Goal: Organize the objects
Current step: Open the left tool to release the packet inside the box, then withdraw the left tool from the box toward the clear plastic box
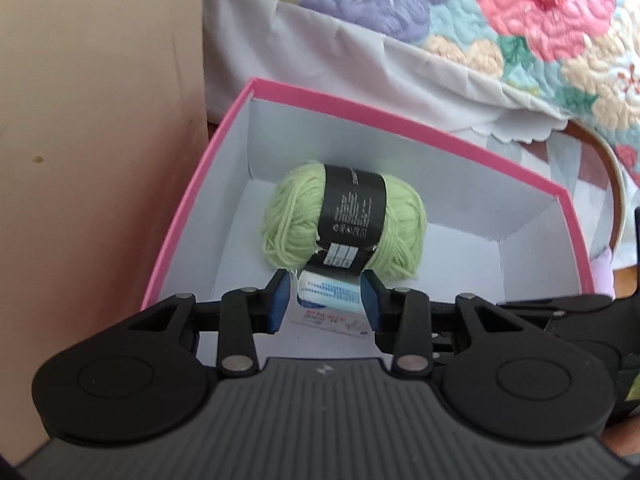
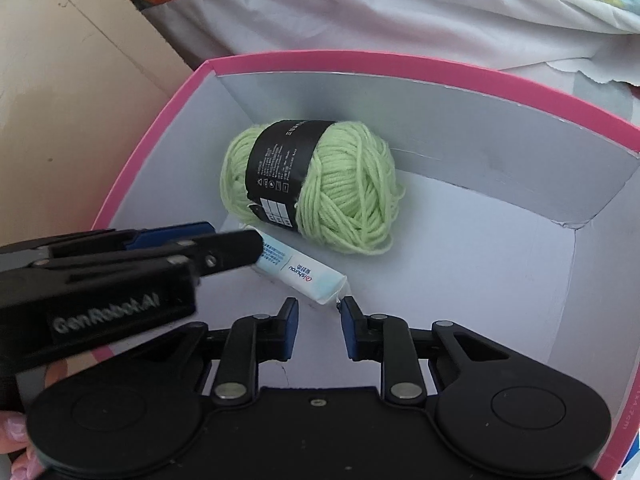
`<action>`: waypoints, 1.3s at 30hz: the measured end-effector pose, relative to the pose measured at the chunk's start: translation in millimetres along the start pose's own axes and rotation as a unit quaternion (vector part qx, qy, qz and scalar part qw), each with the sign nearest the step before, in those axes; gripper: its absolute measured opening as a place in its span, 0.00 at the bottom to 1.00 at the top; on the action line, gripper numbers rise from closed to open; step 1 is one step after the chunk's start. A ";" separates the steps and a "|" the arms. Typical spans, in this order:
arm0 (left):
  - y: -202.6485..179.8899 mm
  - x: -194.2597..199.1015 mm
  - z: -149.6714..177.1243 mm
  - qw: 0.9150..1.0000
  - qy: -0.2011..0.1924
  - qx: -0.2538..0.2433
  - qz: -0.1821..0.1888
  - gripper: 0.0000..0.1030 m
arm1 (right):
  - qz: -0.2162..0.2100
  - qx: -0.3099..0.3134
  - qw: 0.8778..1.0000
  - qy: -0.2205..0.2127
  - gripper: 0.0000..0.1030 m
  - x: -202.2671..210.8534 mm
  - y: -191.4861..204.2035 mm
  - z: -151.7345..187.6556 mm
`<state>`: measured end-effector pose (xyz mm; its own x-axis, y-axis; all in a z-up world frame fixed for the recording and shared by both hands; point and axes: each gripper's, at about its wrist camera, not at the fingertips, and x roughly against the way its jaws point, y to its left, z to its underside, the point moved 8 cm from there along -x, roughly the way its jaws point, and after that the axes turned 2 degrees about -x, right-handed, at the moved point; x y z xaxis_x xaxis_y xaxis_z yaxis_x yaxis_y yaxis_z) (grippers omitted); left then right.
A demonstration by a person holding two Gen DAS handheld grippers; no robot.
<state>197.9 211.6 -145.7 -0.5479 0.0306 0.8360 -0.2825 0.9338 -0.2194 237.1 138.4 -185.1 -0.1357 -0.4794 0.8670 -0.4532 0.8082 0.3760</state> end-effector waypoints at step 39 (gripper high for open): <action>-51.2 137.4 30.6 0.999 0.024 -0.013 -0.041 0.64 | 0.033 0.168 0.978 -0.120 0.55 190.0 28.1 44.2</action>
<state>112.9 157.1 -35.0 -0.4856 -0.0293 0.8737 -0.3038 0.9428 -0.1373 159.7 54.9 -24.2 -0.3582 -0.5290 0.7693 -0.6954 0.7010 0.1582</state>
